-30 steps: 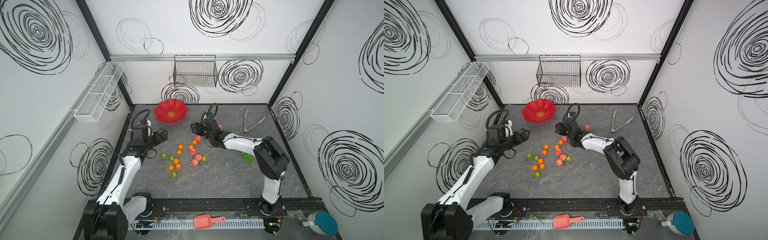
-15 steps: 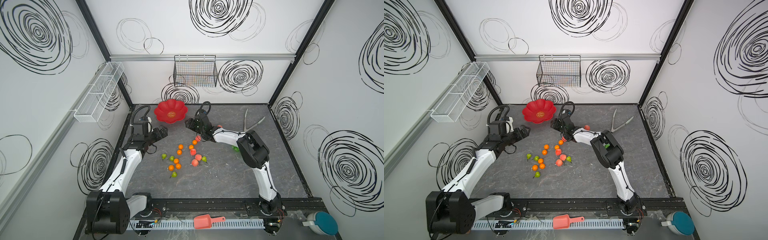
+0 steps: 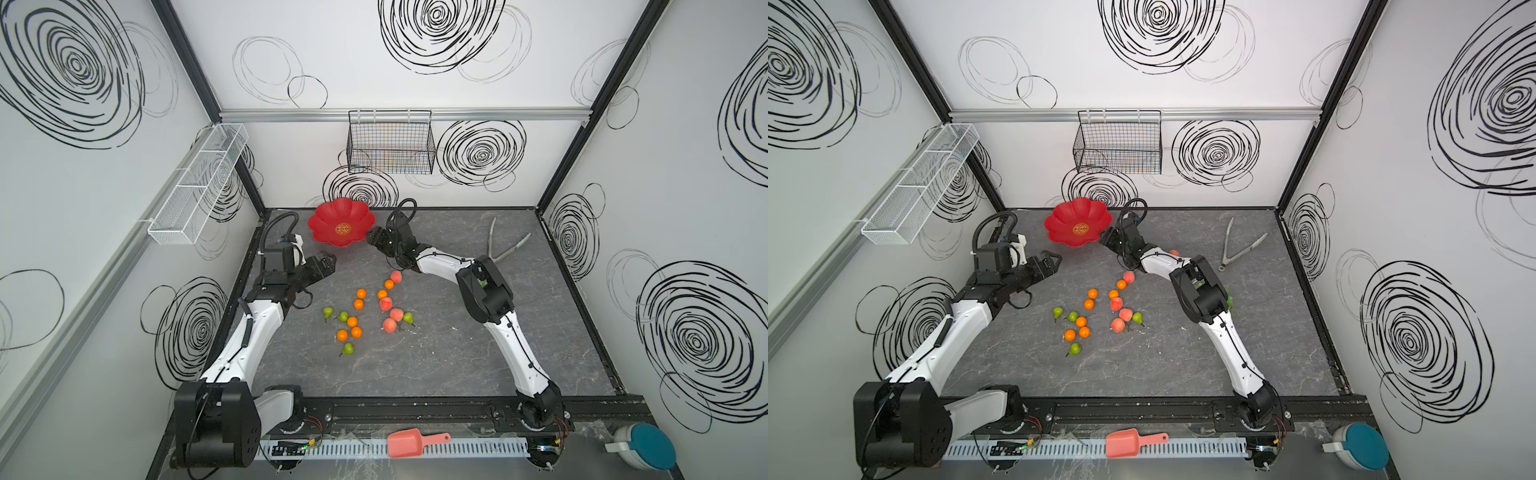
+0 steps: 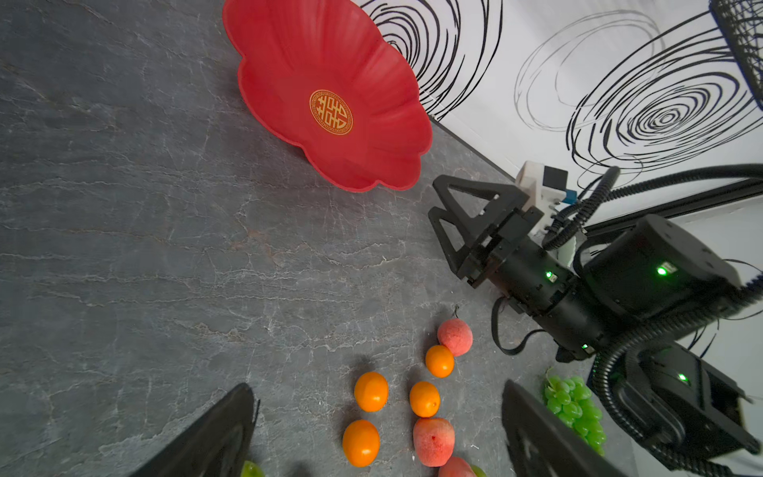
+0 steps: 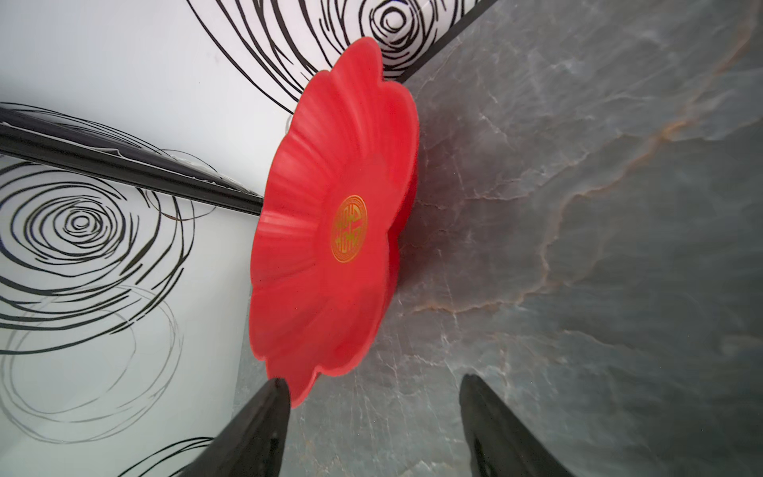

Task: Arrange fruit in a fruit bowl
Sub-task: Pick up the fruit bowl from the top-left of the table.

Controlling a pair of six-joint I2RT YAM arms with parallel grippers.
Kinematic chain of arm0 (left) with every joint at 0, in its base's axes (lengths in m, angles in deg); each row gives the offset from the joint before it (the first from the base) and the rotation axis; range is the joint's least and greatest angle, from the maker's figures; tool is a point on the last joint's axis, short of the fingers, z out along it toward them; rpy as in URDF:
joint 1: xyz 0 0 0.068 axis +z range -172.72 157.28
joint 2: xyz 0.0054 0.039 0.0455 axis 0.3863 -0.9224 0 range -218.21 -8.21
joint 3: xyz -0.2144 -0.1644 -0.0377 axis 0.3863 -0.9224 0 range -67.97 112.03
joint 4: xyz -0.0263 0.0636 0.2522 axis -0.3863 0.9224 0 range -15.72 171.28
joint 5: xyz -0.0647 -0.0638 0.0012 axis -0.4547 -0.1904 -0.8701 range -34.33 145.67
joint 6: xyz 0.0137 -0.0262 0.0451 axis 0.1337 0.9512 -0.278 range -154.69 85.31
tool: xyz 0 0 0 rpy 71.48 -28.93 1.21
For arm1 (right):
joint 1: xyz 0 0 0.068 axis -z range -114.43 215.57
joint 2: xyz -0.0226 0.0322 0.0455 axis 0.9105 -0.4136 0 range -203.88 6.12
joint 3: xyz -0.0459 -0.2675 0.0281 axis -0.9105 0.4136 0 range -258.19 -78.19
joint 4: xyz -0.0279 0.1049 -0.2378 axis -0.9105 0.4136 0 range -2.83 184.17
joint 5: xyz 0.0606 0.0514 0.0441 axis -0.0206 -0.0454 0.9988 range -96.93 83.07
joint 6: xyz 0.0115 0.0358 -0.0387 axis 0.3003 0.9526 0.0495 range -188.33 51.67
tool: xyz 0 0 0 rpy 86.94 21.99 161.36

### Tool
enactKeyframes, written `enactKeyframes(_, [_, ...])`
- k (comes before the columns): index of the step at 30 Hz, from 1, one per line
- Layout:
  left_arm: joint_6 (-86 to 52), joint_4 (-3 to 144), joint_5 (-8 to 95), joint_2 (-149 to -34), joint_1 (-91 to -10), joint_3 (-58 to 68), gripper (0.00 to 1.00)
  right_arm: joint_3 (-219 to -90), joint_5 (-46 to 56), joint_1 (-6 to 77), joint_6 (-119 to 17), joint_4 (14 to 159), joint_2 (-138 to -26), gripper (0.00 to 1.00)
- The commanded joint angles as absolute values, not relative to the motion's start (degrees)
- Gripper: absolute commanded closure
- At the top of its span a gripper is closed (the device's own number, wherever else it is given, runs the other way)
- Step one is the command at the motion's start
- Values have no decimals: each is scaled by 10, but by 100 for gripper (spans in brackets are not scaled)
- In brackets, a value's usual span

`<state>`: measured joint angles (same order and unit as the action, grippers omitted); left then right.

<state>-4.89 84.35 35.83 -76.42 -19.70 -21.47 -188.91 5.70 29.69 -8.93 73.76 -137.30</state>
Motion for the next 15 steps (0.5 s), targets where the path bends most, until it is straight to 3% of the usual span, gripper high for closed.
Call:
enactKeyframes(1, [-55,815,347,-756,-191,-223,4,-1946,70,298,-69,763,-1405,32])
enactKeyframes(15, [-57,806,335,-752,-183,-228,4,-2105,72,307,-42,836,-1497,54])
